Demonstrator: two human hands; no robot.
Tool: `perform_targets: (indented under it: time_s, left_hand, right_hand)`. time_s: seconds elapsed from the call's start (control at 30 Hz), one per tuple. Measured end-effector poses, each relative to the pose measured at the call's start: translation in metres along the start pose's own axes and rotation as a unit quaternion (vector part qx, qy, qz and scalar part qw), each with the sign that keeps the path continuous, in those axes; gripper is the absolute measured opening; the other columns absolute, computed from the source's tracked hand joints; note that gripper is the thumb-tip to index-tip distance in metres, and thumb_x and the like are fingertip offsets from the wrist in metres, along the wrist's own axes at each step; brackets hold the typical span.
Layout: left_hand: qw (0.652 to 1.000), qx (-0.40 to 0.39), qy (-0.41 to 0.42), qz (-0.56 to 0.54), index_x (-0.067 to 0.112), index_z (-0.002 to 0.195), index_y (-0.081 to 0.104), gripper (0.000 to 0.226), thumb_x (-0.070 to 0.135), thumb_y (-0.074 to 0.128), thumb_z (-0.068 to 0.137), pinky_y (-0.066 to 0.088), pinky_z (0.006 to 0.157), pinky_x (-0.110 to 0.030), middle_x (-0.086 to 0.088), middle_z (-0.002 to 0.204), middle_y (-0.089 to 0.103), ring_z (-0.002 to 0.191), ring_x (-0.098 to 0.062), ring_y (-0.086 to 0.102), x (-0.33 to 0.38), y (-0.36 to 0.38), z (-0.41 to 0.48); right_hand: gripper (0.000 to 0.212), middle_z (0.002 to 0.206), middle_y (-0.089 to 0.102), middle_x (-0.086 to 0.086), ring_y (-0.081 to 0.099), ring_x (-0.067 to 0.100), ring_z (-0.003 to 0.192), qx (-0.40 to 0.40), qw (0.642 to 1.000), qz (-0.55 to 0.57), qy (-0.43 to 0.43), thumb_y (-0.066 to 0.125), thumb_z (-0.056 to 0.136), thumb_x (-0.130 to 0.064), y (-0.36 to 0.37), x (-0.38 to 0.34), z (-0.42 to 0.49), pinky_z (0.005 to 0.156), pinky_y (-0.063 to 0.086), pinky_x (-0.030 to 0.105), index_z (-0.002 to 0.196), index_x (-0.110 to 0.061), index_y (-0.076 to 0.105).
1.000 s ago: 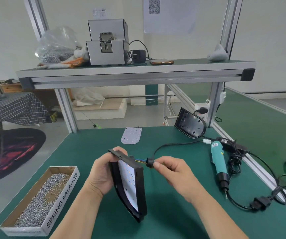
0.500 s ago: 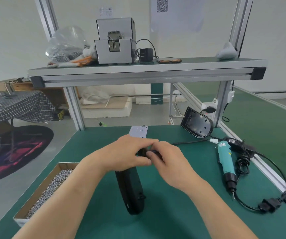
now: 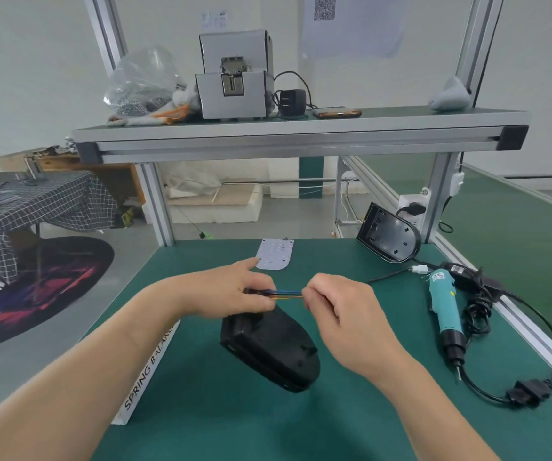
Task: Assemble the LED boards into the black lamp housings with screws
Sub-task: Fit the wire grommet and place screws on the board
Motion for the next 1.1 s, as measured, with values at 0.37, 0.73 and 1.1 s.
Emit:
perform_targets:
  time_s: [0.37, 0.73, 1.1]
  left_hand:
    - [0.983, 0.183, -0.028, 0.001, 0.035, 0.093, 0.075, 0.014, 0.027, 0.073, 0.082, 0.041, 0.085, -0.022, 0.004, 0.114, 0.05, 0.097, 0.002, 0.052, 0.015, 0.007, 0.014]
    - [0.911, 0.114, 0.046, -0.394, 0.048, 0.141, 0.049, 0.066, 0.042, 0.077, 0.081, 0.051, 0.099, -0.036, 0.009, 0.136, 0.061, 0.116, -0.012, 0.066, -0.002, -0.006, -0.01]
    - [0.752, 0.122, 0.168, -0.626, 0.041, 0.144, 0.048, 0.086, 0.03, 0.091, 0.071, 0.052, 0.101, -0.043, -0.011, 0.139, 0.062, 0.119, -0.029, 0.064, 0.002, 0.056, 0.032]
  right_hand:
    - [0.03, 0.103, 0.052, -0.001, 0.059, 0.031, 0.086, -0.103, 0.952, -0.27, 0.101, 0.034, 0.106, -0.042, -0.001, -0.012, 0.009, 0.066, 0.039, 0.037, 0.098, -0.023, 0.057]
    - [0.023, 0.058, 0.044, -0.015, 0.037, 0.005, 0.054, -0.115, 0.965, 0.176, 0.155, 0.051, 0.105, -0.017, -0.004, 0.026, 0.025, 0.051, 0.028, 0.018, 0.083, -0.014, 0.055]
    - [0.012, 0.07, 0.052, 0.002, 0.039, 0.014, 0.065, -0.053, 0.897, 0.403, 0.173, 0.066, 0.091, -0.019, 0.008, 0.035, 0.017, 0.057, 0.029, 0.027, 0.079, -0.017, 0.065]
Point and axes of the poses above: each hand's wrist, its own z-axis towards the middle knuckle, its own y-axis out of the palm, x = y × z, the point moved 5 cm from there along z, towards the middle knuckle
